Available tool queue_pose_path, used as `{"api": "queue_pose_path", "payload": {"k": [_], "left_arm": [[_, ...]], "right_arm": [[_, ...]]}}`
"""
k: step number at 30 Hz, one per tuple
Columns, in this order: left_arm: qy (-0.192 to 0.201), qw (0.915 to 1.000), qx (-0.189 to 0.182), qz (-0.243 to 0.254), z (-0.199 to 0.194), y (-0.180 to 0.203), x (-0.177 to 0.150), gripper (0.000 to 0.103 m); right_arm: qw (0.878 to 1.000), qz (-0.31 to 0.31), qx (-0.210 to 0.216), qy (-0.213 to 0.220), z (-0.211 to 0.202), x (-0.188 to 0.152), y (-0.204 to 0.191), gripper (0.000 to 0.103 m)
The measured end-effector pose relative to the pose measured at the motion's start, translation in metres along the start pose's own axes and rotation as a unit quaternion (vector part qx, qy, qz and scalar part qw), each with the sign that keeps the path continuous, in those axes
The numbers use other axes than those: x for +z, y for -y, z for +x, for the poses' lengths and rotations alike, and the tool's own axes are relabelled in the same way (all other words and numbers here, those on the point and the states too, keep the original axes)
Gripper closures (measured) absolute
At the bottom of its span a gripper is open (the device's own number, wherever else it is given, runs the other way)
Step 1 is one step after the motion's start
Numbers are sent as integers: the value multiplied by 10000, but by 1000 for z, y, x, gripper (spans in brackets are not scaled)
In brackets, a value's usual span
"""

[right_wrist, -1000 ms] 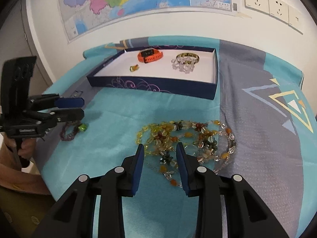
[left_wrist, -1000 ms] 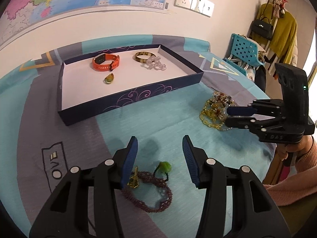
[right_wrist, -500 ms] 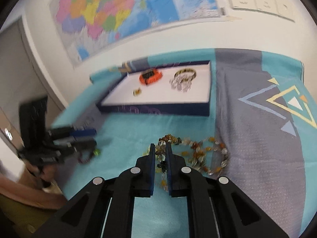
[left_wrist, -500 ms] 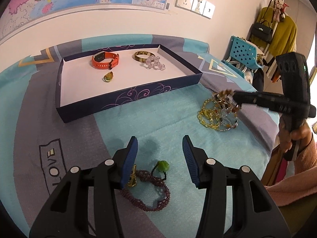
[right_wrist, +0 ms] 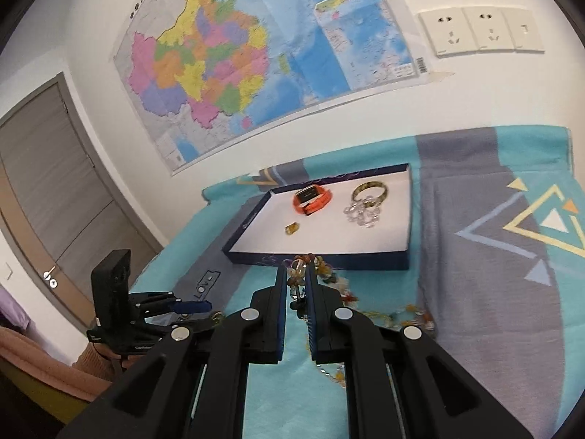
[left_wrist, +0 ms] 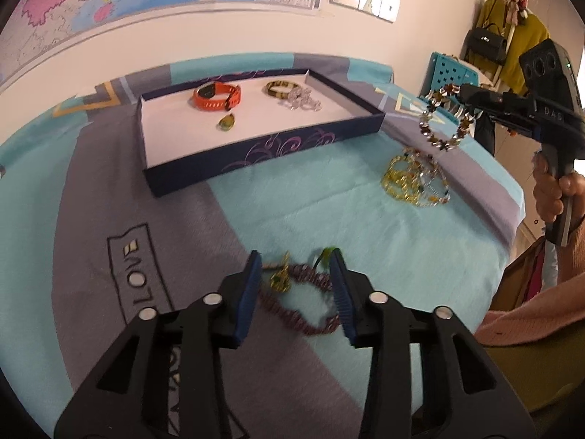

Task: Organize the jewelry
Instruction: 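Grasp a multicolour bead bracelet with the right tool from the pile, then place the bead bracelet in the tray with the right tool while the left tool places a small ring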

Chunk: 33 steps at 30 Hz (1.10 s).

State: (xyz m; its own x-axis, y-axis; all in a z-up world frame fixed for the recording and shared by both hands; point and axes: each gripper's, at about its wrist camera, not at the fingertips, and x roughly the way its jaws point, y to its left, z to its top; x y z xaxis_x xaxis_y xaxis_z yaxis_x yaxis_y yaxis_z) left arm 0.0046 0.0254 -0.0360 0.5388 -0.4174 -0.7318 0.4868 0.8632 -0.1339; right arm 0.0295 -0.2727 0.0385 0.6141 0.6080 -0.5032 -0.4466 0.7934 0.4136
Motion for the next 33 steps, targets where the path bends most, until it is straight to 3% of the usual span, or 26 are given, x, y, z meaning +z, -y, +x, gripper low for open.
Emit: {"api": "queue_pose_path", "payload": {"k": [4,8,10,12,16,27,33], "left_arm": [[-63,9999,55,-88,4,-7,-1,81],[-3,9998,142,160,4,-1,2,81],[-49,9996,102,262,8,3,4,94],[-144,9992,162,327,13,6,4,100],[-127,9990,201,387,13,8,3,100],[364,9973,-516,-373,-13,-18,22,100],[502,9970,-490,-338,-15,-18,38,100]], "right_arm": [[9998,18,134,-144,14,-4,-3,95],[9993,-9,213,-302,23,-9,-8,95],[9991,-3,232,-342,27,-10,-9,95],[9990,13,244,-365,27,-12,-10,95],[9988,47,257,-423,31,-14,-10,95],[9988,-21,361,-321,33,-6,-14,95],[9989,-45,377,-283,36,3,-13,95]]}}
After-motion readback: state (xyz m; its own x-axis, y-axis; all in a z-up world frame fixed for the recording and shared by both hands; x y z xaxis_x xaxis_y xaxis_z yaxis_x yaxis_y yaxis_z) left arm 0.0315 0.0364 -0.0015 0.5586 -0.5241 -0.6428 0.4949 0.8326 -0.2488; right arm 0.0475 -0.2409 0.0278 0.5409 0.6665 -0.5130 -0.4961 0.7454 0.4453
